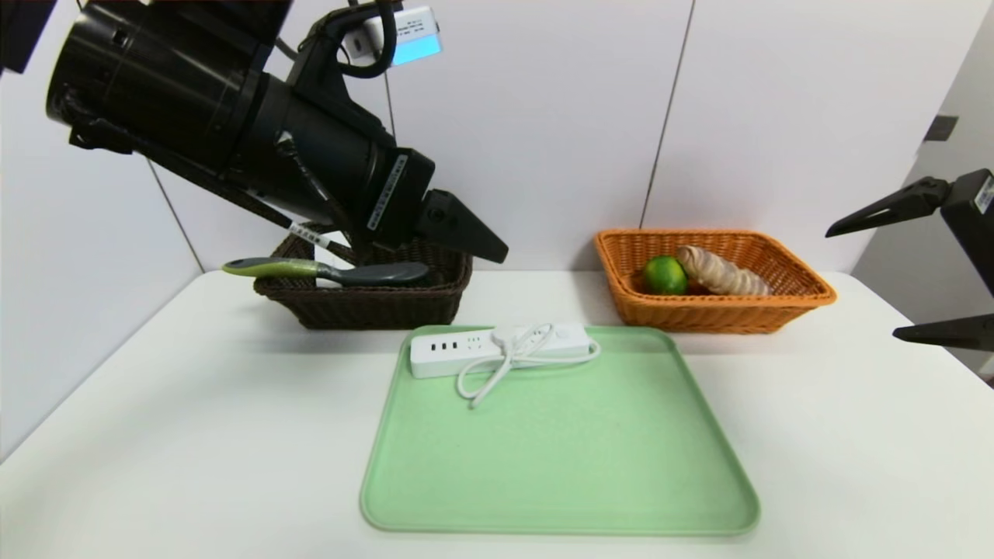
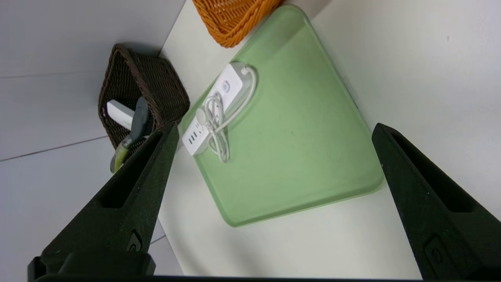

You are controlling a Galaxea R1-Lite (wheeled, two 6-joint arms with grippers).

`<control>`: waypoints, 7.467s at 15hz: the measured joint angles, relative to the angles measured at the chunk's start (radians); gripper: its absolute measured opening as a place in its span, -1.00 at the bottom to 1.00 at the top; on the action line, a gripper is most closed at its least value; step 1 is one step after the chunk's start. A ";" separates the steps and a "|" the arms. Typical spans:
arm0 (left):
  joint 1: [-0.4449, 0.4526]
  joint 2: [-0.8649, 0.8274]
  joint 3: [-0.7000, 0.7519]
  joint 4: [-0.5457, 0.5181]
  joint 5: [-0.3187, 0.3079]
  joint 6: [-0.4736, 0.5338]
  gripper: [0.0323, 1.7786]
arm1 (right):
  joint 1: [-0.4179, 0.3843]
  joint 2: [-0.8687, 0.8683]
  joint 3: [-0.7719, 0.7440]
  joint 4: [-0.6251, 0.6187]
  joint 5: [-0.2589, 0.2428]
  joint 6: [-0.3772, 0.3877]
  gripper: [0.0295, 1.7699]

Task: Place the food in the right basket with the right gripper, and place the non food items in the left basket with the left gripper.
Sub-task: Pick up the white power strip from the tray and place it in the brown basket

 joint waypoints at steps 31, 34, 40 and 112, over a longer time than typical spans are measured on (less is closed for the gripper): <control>0.020 0.264 0.449 -0.483 -0.089 -0.094 0.90 | -0.053 -0.006 0.113 -0.206 0.127 0.046 0.93; 0.021 0.286 0.435 -0.482 -0.090 -0.112 0.90 | -0.070 -0.006 0.113 -0.206 0.128 0.036 0.93; 0.022 0.314 0.430 -0.483 -0.090 -0.117 0.90 | -0.090 -0.004 0.114 -0.206 0.135 0.033 0.93; 0.418 -0.044 0.228 -0.287 -0.021 0.778 -0.89 | -0.100 -0.070 0.185 -0.211 0.163 0.030 0.93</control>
